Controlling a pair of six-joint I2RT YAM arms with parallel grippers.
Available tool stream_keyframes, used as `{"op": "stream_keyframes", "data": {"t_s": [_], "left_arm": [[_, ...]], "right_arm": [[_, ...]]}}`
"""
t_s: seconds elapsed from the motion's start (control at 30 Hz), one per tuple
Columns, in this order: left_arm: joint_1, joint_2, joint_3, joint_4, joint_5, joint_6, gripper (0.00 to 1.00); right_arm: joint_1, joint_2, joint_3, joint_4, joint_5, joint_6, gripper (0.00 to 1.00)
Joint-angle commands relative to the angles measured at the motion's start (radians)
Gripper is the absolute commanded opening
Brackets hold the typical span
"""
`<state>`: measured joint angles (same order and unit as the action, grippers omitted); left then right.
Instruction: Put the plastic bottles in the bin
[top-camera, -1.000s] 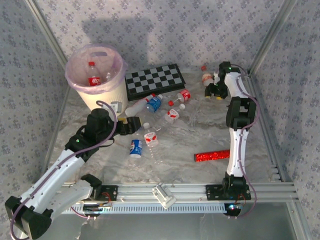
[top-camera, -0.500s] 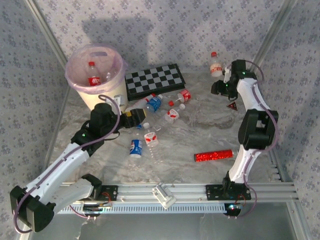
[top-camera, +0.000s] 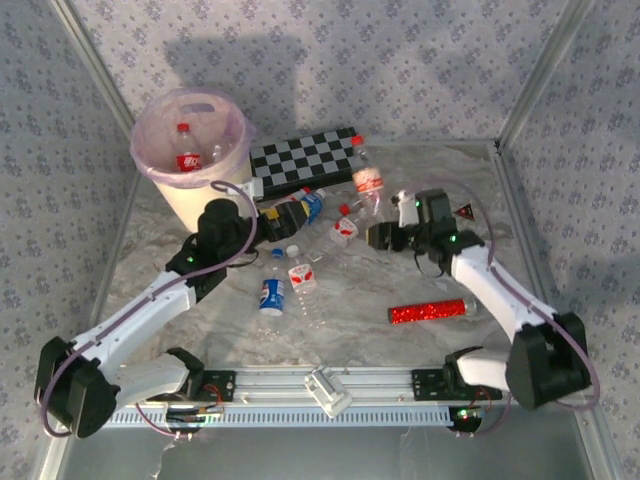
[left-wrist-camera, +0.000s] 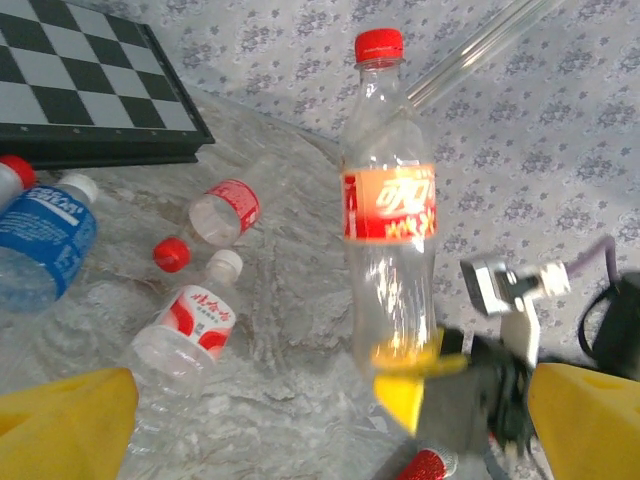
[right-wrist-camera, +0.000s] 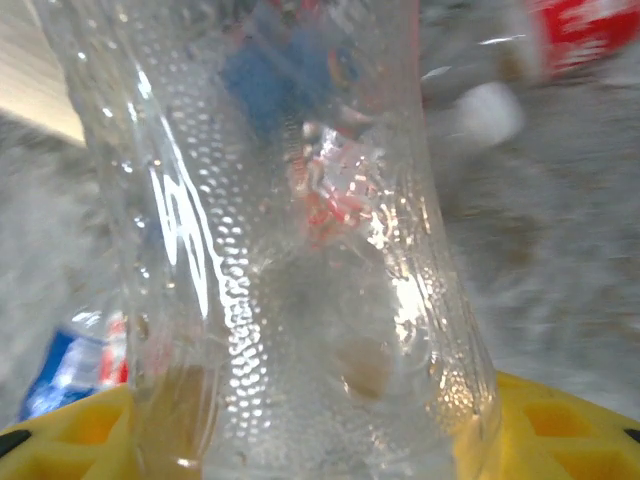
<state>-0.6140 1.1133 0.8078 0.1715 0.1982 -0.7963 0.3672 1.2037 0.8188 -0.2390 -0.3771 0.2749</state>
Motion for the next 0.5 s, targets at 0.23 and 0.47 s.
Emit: {"op": "stream_keyframes", "data": {"t_s": [0.23, 0.47], "left_arm": [[-0.110, 0.144, 0.034, 0.191, -0.029, -0.011, 1.00], [-0.176, 0.268, 0.094, 0.219, -0.038, -0.027, 1.00]], "right_arm": [[0.197, -0.102, -0.135, 0.206, 0.113, 0.119, 0.30], [0.238, -0.092, -0.144, 0.241, 0.120, 0.150, 0.30]]}}
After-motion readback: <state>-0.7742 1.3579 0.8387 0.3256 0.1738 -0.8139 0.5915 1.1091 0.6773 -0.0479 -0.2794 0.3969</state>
